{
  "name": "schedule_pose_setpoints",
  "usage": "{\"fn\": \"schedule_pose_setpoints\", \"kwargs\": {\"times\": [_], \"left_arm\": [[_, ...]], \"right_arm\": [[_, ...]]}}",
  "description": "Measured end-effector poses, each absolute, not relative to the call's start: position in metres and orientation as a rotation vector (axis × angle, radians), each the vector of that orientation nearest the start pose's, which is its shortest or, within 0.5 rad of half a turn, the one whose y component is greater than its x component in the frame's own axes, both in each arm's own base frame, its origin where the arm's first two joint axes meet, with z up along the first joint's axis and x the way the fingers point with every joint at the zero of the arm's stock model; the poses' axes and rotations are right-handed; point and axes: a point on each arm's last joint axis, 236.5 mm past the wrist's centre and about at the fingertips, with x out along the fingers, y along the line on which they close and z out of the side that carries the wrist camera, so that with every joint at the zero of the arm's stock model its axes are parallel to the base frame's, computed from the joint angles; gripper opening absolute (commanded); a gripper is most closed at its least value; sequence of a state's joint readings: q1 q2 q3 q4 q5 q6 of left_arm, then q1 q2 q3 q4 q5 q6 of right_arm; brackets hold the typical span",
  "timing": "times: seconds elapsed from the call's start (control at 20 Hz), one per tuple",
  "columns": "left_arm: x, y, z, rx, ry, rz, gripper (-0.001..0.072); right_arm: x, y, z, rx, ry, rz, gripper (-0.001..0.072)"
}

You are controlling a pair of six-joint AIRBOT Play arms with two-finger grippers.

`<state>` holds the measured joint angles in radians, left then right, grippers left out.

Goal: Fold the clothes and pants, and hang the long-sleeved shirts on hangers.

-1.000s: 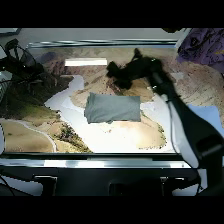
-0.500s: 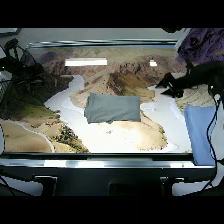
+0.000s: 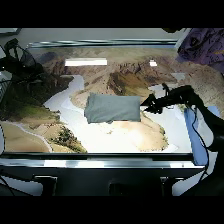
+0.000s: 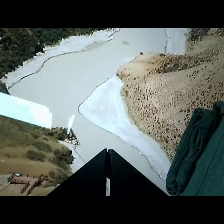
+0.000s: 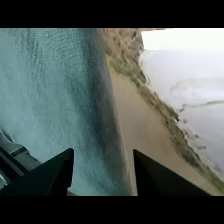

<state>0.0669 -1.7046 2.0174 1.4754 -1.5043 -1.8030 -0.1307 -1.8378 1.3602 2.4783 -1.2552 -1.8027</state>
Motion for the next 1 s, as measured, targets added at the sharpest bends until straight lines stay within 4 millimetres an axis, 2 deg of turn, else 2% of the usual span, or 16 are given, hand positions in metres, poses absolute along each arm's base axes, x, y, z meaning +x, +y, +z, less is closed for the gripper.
{"fn": "schedule_pose_setpoints", "kwargs": {"times": [0.15, 0.2, 0.25, 0.4, 0.5, 0.6, 0.7, 0.85, 1.0], "left_arm": [[0.498, 0.011, 0.105, -0.309, 1.187, 0.119, 0.0019], [0.498, 0.011, 0.105, -0.309, 1.187, 0.119, 0.0019], [0.498, 0.011, 0.104, -0.309, 1.188, 0.119, 0.0019], [0.498, 0.011, 0.104, -0.309, 1.189, 0.119, 0.0019], [0.498, 0.011, 0.104, -0.309, 1.189, 0.119, 0.0019], [0.498, 0.011, 0.104, -0.309, 1.189, 0.119, 0.0019], [0.498, 0.011, 0.104, -0.309, 1.189, 0.119, 0.0019], [0.498, 0.011, 0.104, -0.309, 1.189, 0.119, 0.0019], [0.498, 0.011, 0.104, -0.309, 1.19, 0.119, 0.0019]], "right_arm": [[0.442, 0.138, -0.09, 0.85, 1.469, 0.479, 0.026], [0.442, 0.143, -0.092, 0.843, 1.468, 0.482, 0.0158], [0.443, 0.147, -0.093, 0.842, 1.466, 0.487, 0.0025], [0.447, 0.154, -0.09, 0.839, 1.45, 0.497, 0.0026], [0.463, 0.148, -0.073, 0.849, 1.401, 0.49, 0.0025], [0.486, 0.13, -0.053, 0.877, 1.335, 0.451, 0.0026], [0.51, 0.101, -0.03, 0.913, 1.259, 0.399, 0.0026], [0.539, 0.047, 0.003, 0.965, 1.142, 0.309, 0.0026], [0.557, -0.017, 0.031, 1.012, 1.025, 0.212, 0.0026]]}}
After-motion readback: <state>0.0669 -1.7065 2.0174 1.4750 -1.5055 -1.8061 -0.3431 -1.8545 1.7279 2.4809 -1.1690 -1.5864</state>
